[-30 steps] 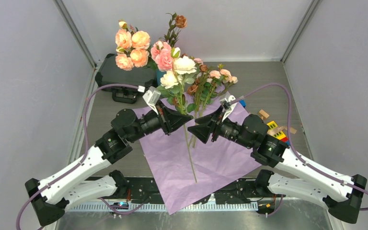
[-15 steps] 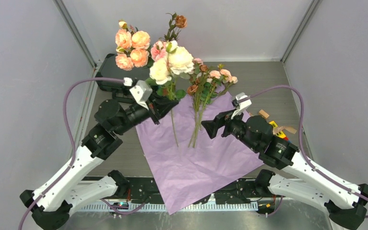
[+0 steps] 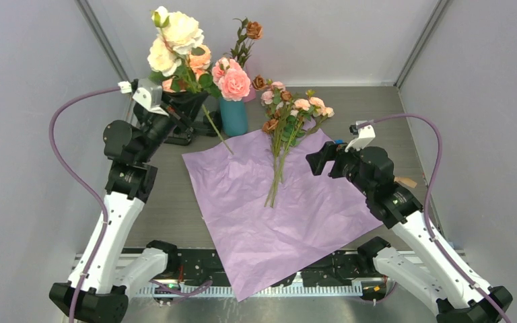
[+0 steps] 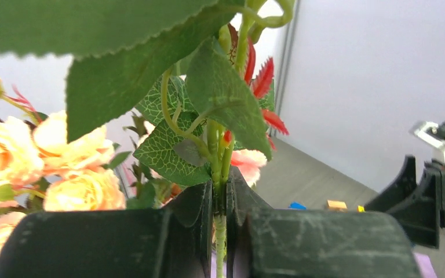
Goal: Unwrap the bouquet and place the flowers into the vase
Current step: Insert the fake flower into the vase.
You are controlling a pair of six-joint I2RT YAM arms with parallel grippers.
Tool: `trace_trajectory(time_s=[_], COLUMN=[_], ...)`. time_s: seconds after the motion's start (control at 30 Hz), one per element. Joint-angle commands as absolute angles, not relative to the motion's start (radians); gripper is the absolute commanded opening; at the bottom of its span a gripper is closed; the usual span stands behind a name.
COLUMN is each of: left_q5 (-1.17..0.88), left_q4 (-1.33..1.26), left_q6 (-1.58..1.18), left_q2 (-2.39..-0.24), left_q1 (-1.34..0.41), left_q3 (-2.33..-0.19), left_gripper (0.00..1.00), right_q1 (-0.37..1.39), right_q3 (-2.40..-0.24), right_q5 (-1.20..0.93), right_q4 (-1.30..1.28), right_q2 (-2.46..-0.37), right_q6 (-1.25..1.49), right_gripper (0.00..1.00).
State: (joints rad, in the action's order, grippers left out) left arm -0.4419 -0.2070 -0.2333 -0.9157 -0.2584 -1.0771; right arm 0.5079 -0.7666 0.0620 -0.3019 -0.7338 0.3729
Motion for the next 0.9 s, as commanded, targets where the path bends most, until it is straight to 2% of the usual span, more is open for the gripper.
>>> trace_trajectory(time_s=[0.0,0.33,0.87], left_q5=[-0.428,-0.296,-0.271], left_q4=[-0.481,-0.705,-0.752], left_q6=[-0.312,-0.283,-0.212], left_q2=[-0.948,-1.051,-1.175], left_q1=[-0.198,-0.178,-0.178], left_q3=[-1.097,-1.104,-1.200], left_gripper=[0.00,0.00,0.00], right_q1=[0.436,0.312,0.252], right_q3=[-0.755,-0.739,-0.715], right_q5=[-0.052,-0.162,-0.255], right_q4=[-0.270,-0.222,-0.143], right_q2=[-0.742,-0.781,-0.809], right_q6=[0.401,0.436,0.471], right_gripper=[0.97,0.97,0.96])
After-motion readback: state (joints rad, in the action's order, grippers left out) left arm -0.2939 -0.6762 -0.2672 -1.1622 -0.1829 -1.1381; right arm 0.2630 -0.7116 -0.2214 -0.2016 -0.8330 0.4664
